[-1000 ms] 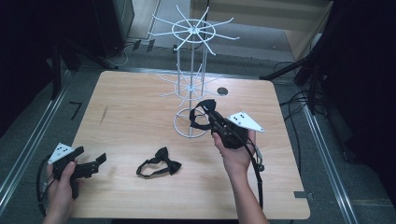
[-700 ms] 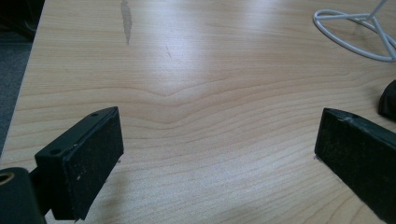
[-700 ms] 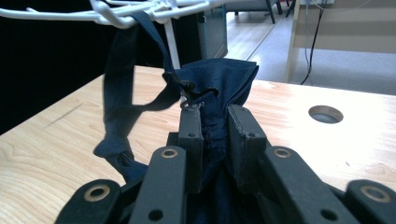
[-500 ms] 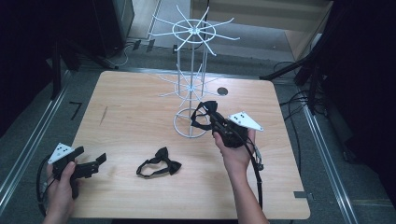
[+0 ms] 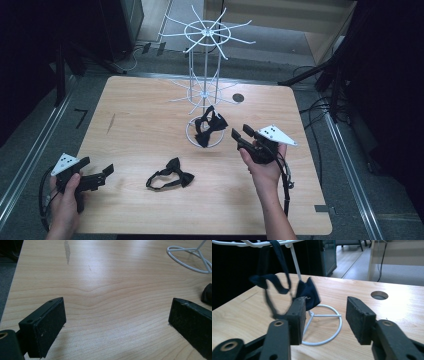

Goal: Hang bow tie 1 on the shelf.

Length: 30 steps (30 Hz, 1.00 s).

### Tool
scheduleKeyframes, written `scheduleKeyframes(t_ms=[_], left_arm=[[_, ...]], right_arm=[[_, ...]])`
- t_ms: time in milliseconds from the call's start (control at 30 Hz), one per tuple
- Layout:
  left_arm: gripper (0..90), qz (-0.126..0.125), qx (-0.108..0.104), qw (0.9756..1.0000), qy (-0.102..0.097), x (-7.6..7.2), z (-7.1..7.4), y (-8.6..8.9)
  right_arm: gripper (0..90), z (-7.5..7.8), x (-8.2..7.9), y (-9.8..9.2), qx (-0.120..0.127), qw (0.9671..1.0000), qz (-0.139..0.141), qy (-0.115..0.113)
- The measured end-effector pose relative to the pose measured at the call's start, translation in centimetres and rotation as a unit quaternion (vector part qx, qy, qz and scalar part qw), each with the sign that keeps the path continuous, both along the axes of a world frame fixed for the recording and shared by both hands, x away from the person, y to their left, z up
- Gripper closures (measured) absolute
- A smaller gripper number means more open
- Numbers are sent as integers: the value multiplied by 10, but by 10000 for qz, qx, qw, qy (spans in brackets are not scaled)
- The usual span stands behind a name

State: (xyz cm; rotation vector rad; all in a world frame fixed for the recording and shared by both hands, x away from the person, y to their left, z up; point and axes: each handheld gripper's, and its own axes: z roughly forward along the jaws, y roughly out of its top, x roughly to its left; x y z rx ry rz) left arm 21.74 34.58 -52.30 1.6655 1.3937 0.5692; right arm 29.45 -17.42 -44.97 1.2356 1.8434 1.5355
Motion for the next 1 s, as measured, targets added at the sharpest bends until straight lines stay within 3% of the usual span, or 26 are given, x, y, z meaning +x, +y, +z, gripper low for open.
scheduleKeyframes(t_ms=[400,767,1000], left_arm=[[15,-19,63,10000,26,0,0,-2],[15,27,63,10000,-10,-1,0,-2],[15,17,93,10000,-27,-1,0,-3]], right_arm=[[367,-10,-20,-15,-75,10000,-13,52],[362,-25,-38,-29,-68,9997,5,232],[365,-25,-42,-29,-9,9996,27,266]])
